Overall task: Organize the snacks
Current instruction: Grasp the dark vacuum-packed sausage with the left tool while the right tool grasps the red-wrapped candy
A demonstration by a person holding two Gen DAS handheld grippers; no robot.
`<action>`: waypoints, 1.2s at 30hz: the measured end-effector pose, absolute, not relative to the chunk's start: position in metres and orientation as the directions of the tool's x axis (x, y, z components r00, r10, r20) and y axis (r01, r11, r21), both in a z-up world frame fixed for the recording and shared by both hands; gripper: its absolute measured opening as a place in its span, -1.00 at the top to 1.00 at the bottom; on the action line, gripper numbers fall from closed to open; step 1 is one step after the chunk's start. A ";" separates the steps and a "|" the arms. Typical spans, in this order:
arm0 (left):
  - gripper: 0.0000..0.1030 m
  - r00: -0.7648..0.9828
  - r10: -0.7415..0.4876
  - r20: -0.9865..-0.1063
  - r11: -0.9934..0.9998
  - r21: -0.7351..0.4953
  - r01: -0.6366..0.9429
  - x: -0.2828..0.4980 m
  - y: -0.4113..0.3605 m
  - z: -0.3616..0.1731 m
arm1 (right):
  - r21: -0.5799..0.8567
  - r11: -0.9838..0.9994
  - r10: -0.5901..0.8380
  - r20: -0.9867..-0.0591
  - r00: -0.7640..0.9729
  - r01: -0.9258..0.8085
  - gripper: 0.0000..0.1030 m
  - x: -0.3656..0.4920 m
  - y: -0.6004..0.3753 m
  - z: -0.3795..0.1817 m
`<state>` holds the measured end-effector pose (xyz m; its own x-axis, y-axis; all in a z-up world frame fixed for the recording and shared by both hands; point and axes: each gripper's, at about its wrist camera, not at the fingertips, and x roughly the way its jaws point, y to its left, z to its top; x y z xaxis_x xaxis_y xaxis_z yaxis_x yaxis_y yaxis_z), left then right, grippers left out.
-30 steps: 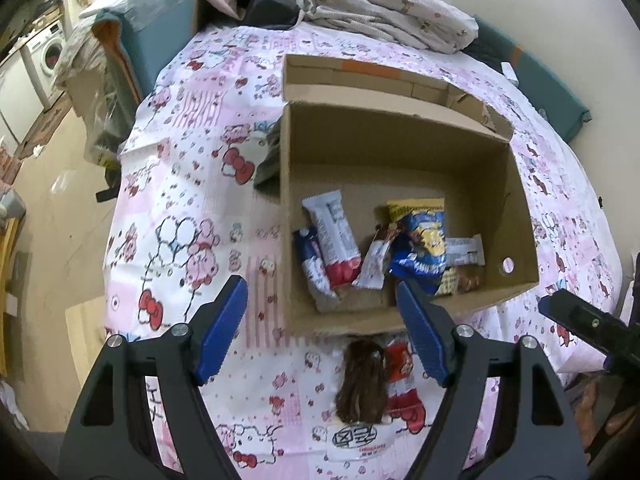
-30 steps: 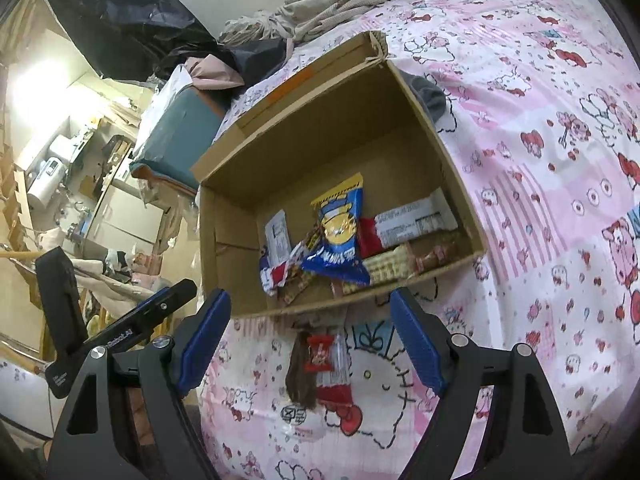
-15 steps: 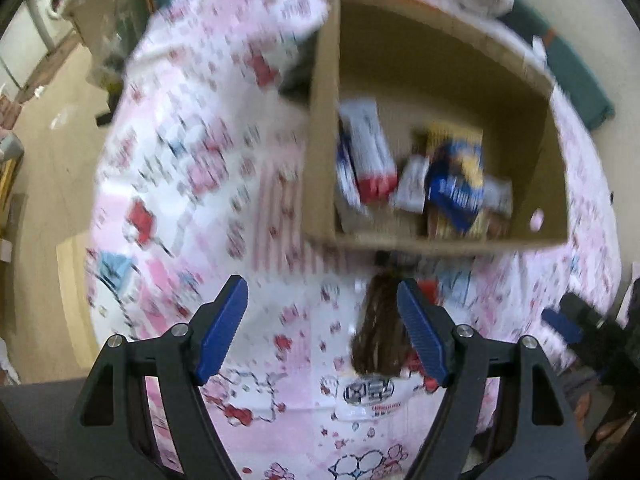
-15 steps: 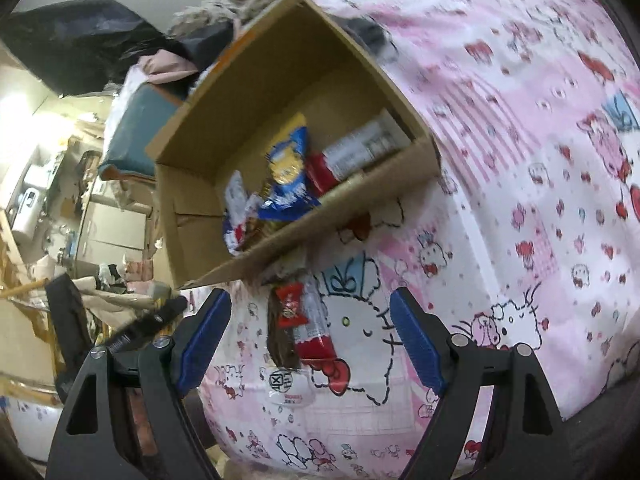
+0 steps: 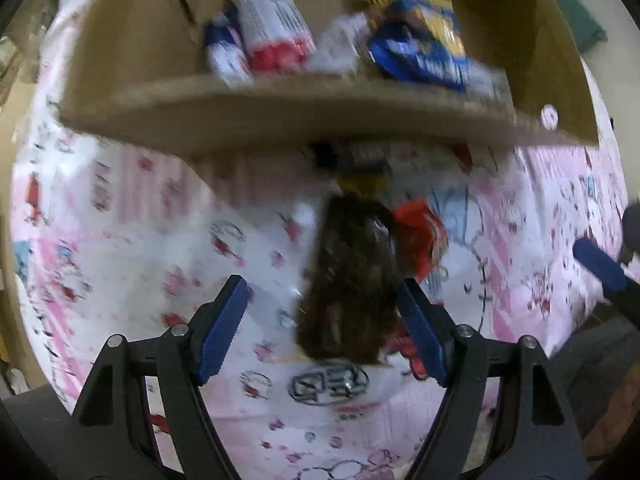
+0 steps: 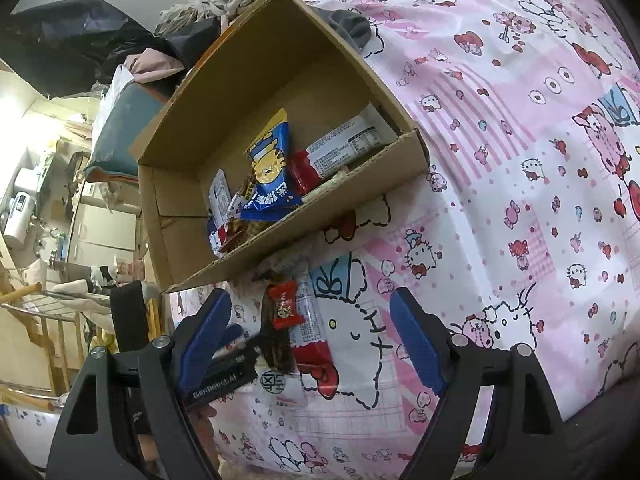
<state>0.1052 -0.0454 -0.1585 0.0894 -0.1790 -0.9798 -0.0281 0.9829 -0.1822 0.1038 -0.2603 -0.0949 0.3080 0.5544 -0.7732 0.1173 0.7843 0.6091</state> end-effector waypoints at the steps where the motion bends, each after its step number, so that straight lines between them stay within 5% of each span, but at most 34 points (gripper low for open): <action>1: -0.53 0.096 -0.171 -0.980 0.985 -0.174 -0.013 0.104 -0.049 -0.159 | 0.610 0.783 0.556 -0.773 0.307 0.119 -0.63 0.104 -0.260 -0.095; 8: -0.58 0.110 -0.174 -0.979 0.984 -0.169 0.047 0.102 -0.069 -0.162 | 0.594 0.797 0.545 -0.784 0.297 0.106 -0.63 0.103 -0.255 -0.095; 10: -0.50 0.102 -0.183 -0.978 0.982 -0.177 0.065 0.103 -0.070 -0.163 | 0.590 0.799 0.539 -0.787 0.300 0.113 -0.63 0.103 -0.257 -0.096; 13: -0.07 0.093 -0.201 -0.975 0.979 -0.197 0.054 0.106 -0.064 -0.159 | 0.592 0.796 0.538 -0.786 0.303 0.123 -0.63 0.104 -0.259 -0.097; 15: -0.01 0.086 -0.191 -0.978 0.981 -0.188 0.049 0.103 -0.059 -0.158 | 0.594 0.795 0.538 -0.785 0.306 0.127 -0.63 0.104 -0.262 -0.097; 28: 0.08 0.114 -0.159 -0.981 0.961 -0.180 -0.210 0.070 0.002 -0.134 | 0.576 0.811 0.538 -0.804 0.254 0.105 -0.63 0.111 -0.246 -0.106; 32: 0.08 0.149 -0.152 -0.977 0.949 -0.187 -0.255 0.057 0.011 -0.123 | 0.500 0.865 0.484 -0.855 0.188 0.045 -0.20 0.130 -0.227 -0.121; 36: 0.08 0.171 -0.138 -0.975 0.951 -0.179 -0.254 0.061 0.028 -0.122 | 0.429 0.903 0.427 -0.893 0.144 -0.018 -0.08 0.142 -0.200 -0.139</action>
<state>0.0612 0.0282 -0.1223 0.1713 -0.1382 -0.9755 -0.2537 0.9505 -0.1792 0.1417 -0.2000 -0.1392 0.1438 0.4268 -0.8928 -0.0176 0.9032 0.4289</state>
